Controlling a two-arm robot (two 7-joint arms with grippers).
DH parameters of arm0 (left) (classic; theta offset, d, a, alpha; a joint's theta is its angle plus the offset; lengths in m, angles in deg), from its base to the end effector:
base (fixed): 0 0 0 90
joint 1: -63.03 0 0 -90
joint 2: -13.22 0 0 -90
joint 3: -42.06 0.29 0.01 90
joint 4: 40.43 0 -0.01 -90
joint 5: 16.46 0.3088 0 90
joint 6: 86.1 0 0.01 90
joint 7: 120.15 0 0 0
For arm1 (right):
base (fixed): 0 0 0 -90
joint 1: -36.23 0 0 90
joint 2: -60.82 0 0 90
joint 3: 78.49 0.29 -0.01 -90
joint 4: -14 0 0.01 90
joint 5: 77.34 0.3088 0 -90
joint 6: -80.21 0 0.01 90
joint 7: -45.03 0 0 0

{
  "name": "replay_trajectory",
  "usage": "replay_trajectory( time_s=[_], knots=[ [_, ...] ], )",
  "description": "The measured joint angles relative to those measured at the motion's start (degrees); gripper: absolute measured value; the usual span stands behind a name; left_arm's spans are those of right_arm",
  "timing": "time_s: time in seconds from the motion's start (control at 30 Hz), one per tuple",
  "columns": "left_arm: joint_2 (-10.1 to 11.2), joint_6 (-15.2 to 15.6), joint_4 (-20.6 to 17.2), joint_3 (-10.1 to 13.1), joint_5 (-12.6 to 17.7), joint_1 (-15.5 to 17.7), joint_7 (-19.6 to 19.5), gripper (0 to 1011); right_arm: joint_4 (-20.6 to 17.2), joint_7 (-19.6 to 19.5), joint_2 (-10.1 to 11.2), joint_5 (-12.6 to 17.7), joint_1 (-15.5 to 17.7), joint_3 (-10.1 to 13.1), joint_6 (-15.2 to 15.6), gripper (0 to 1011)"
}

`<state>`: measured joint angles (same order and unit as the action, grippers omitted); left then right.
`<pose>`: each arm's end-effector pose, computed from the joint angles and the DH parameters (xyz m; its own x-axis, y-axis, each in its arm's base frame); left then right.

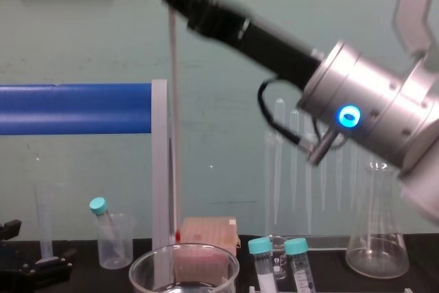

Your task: Hold the thermometer with one hand and immerse one end into the beaker, then reinsert it into the test tube rack.

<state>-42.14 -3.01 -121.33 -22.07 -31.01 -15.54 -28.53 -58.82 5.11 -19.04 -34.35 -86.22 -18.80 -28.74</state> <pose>0.3581 0.0826 -0.3023 0.2924 0.8803 0.3736 -0.9552 0.2875 0.0703 0.4495 0.0841 -0.2031 0.9415 -0.3171 0.1142 0.2146 0.8252 0.5225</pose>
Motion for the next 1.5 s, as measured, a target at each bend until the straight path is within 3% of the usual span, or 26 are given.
replay_trajectory(
  time_s=[0.2, 0.4, 0.5, 0.73, 1.07, 1.5],
  knots=[
    [0.0, 0.0, 0.0, 0.0, 0.0, 0.0, 0.0, 1008, -4.2, -2.1, 1.5, 0.2, 0.4, 2.0, -1.4, 56],
    [0.0, 0.0, 0.0, 0.0, 0.0, 0.0, 0.0, 1008, -10.1, -7.4, 5.4, -1.6, 2.9, 5.9, -2.5, 56],
    [0.0, 0.0, 0.0, 0.0, 0.0, 0.0, 0.0, 1008, -13.7, -10.8, 8.2, -2.9, 6.1, 8.8, -2.6, 56],
    [0.0, 0.0, 0.0, 0.0, 0.0, 0.0, 0.0, 1008, -18.0, -14.0, 12.0, -3.8, 12.6, 13.3, -2.6, 56],
    [0.0, 0.0, 0.0, 0.0, 0.0, 0.0, 0.0, 1008, -18.6, -13.2, 13.6, -2.4, 18.6, 16.7, -2.9, 56],
    [0.0, 0.0, 0.0, 0.0, 0.0, 0.0, 0.0, 1008, -17.7, -13.4, 13.9, -2.9, 20.9, 17.6, -1.5, 56]
  ],
)
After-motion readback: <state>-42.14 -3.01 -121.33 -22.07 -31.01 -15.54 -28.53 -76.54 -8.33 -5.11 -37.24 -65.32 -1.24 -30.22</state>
